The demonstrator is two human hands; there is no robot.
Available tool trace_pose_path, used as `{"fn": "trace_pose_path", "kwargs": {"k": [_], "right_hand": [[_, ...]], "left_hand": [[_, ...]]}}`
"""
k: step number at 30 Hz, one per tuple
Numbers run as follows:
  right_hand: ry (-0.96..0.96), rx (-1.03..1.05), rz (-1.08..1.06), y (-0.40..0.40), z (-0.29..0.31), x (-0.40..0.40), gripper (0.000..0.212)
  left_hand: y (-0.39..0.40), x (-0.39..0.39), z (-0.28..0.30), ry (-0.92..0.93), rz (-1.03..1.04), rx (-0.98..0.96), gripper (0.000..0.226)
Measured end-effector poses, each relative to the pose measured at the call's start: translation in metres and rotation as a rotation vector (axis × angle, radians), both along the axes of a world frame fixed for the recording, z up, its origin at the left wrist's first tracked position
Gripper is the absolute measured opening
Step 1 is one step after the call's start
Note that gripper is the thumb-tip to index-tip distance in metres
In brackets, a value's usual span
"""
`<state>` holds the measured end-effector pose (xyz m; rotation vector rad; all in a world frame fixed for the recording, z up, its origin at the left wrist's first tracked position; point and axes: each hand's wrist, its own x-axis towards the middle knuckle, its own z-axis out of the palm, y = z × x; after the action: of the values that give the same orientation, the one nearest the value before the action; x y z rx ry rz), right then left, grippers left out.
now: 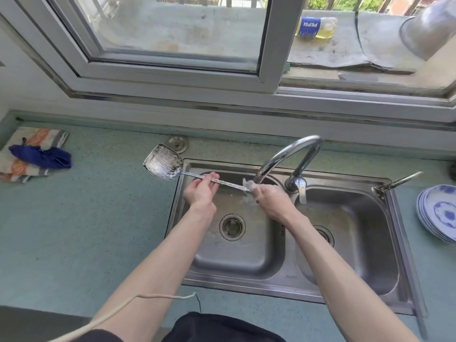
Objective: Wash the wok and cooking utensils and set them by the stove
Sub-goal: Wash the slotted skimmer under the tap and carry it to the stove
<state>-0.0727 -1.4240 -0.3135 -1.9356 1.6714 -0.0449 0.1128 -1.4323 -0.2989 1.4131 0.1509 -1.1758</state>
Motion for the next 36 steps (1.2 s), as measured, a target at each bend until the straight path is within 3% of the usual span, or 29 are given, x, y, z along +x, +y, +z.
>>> {"fn": "trace_pose_path", "kwargs": {"k": [4, 10, 15, 20, 24, 28, 36], "right_hand": [[-0.019, -0.012, -0.096, 0.013, -0.003, -0.018, 0.056], [0.066, -0.08, 0.041, 0.009, 0.019, 0.022, 0.063], [-0.014, 0.018, 0.062, 0.003, 0.024, 0.026, 0.043], [-0.197, 0.018, -0.135, 0.018, 0.011, -0.002, 0.049], [-0.207, -0.003, -0.149, 0.037, 0.021, -0.011, 0.04], [-0.202, 0.029, -0.234, 0.063, 0.029, -0.026, 0.041], [-0.161, 0.042, -0.342, 0.103, 0.051, -0.057, 0.042]], "left_hand": [[0.002, -0.009, -0.002, -0.004, -0.046, -0.011, 0.017], [0.023, -0.05, -0.003, 0.068, -0.141, -0.047, 0.017], [0.024, -0.054, -0.003, 0.113, -0.154, -0.063, 0.015], [0.018, -0.045, -0.009, 0.103, -0.208, -0.102, 0.008], [0.022, -0.055, -0.017, 0.141, -0.263, -0.102, 0.006], [0.021, -0.064, -0.025, 0.152, -0.285, -0.055, 0.026], [0.033, -0.079, -0.027, 0.221, -0.27, -0.058, 0.019]]}}
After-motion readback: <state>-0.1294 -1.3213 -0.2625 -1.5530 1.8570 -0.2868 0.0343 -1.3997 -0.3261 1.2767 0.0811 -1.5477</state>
